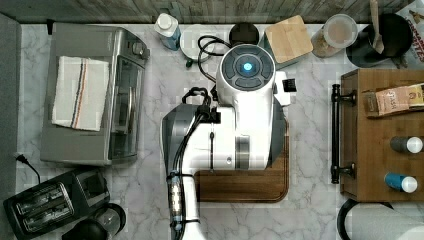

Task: Open the drawer.

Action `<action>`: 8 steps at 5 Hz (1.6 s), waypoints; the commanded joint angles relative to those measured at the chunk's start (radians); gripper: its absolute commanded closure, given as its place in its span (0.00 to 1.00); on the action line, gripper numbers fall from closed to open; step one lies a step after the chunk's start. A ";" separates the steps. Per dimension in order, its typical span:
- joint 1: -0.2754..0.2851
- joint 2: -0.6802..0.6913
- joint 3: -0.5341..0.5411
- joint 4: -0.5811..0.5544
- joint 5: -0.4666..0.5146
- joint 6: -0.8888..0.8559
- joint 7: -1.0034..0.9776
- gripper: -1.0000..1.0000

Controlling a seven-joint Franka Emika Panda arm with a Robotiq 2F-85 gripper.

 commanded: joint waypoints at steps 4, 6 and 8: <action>-0.088 -0.137 -0.067 -0.271 -0.115 0.242 -0.548 0.00; -0.169 -0.134 -0.150 -0.351 -0.145 0.458 -0.794 0.00; -0.212 -0.078 -0.193 -0.373 -0.143 0.581 -0.900 0.00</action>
